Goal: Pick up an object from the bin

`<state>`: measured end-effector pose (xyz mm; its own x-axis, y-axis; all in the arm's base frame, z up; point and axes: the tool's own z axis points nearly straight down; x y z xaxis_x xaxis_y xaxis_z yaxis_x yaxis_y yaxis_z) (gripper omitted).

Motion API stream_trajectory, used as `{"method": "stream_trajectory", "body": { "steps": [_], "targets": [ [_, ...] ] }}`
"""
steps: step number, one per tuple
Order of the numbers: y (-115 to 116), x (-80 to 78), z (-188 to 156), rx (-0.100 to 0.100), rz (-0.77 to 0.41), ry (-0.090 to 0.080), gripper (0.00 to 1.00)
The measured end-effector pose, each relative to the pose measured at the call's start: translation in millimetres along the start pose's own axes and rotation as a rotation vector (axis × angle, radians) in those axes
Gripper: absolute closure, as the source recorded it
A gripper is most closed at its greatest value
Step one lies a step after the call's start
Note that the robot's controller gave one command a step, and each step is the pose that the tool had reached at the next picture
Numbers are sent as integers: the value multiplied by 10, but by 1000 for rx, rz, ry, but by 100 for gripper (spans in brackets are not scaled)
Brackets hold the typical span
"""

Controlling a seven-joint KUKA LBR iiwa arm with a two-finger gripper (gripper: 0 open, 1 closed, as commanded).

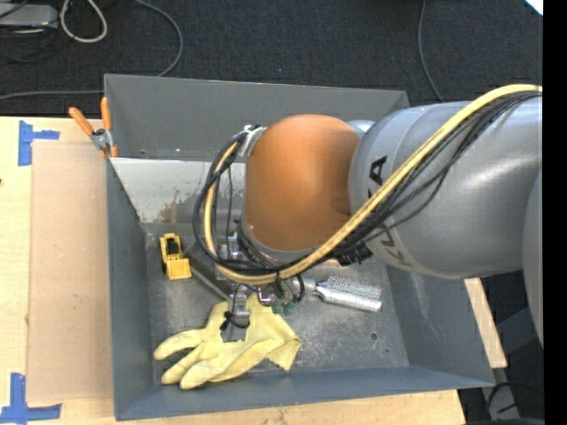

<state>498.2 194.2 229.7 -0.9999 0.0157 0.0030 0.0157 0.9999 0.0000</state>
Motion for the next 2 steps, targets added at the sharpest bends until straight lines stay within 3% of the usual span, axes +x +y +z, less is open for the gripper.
{"method": "stream_trajectory", "body": {
  "steps": [1, 2],
  "targets": [
    [0, 0, 0, 0, 0, 0, 0],
    [-171, 63, 474, 2, 37, 6, 0]
  ]
}}
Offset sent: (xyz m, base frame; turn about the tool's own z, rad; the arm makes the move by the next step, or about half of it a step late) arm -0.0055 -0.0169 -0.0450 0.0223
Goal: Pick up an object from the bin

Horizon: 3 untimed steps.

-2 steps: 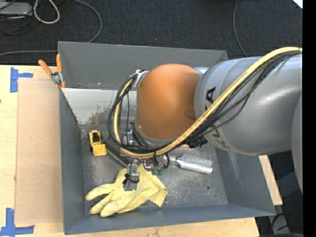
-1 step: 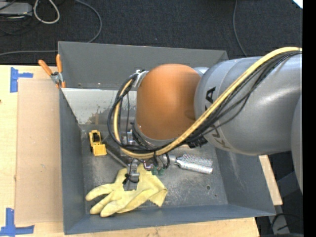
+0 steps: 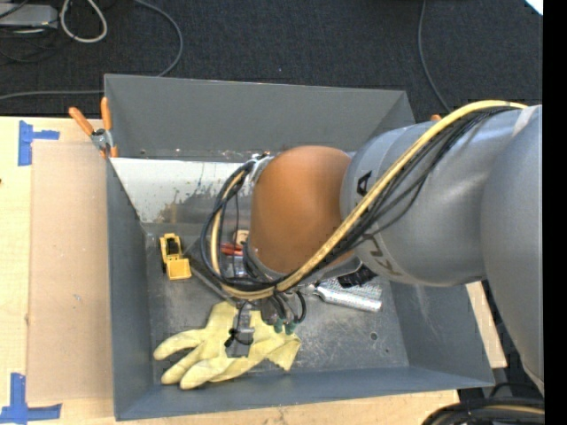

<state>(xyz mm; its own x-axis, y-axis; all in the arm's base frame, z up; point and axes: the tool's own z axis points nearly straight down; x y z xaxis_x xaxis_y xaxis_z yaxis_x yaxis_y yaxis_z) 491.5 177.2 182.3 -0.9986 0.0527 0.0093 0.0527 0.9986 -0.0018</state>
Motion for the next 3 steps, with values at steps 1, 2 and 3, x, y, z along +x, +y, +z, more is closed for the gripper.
{"method": "stream_trajectory", "body": {
  "steps": [1, 2, 3],
  "targets": [
    [68, 30, -150, -5, -15, -12, 0],
    [-1, 31, 592, -3, -348, -9, 0],
    [-7, 53, -162, -2, -298, -3, 0]
  ]
}}
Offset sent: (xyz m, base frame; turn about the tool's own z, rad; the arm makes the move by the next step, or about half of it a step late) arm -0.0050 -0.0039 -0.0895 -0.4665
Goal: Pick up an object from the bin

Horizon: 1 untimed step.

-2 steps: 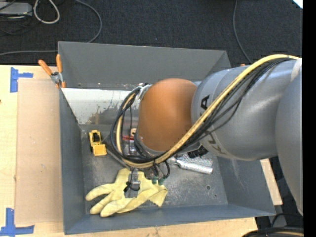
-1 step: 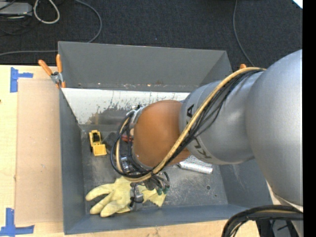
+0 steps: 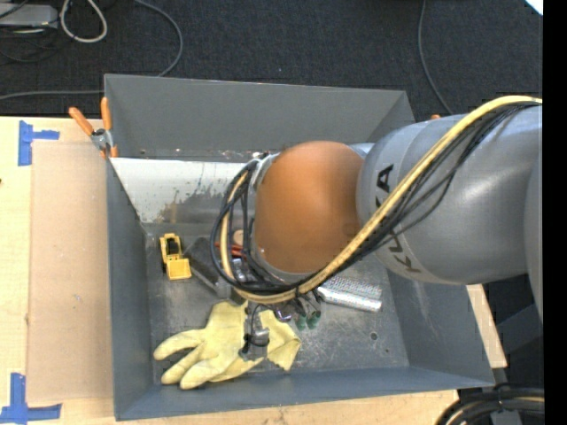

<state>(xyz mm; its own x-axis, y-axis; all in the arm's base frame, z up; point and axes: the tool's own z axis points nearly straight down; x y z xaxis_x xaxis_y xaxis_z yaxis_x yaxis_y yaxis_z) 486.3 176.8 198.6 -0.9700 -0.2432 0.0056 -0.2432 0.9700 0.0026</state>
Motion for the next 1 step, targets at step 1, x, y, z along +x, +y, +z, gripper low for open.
{"method": "stream_trajectory", "body": {
  "steps": [1],
  "targets": [
    [-12, 12, 692, 1, -49, 2, 0]
  ]
}}
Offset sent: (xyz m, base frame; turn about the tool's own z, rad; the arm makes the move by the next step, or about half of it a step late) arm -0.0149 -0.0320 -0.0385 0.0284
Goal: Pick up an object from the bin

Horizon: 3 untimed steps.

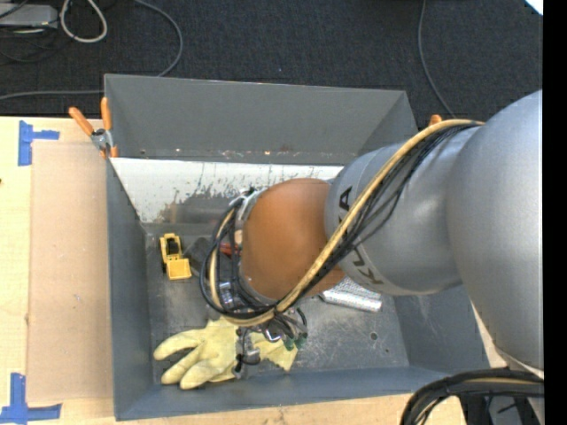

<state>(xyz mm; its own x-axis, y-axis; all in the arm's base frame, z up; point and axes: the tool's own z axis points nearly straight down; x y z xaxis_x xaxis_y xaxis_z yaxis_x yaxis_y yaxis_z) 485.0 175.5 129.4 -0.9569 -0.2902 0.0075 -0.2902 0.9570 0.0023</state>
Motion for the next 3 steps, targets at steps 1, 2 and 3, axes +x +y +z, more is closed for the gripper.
{"method": "stream_trajectory", "body": {
  "steps": [1, 2, 3],
  "targets": [
    [-142, 135, -2, -1, 35, -4, 0],
    [-57, 140, 587, -1, -474, 0, 100],
    [-57, 139, 586, -1, -472, 0, 100]
  ]
}}
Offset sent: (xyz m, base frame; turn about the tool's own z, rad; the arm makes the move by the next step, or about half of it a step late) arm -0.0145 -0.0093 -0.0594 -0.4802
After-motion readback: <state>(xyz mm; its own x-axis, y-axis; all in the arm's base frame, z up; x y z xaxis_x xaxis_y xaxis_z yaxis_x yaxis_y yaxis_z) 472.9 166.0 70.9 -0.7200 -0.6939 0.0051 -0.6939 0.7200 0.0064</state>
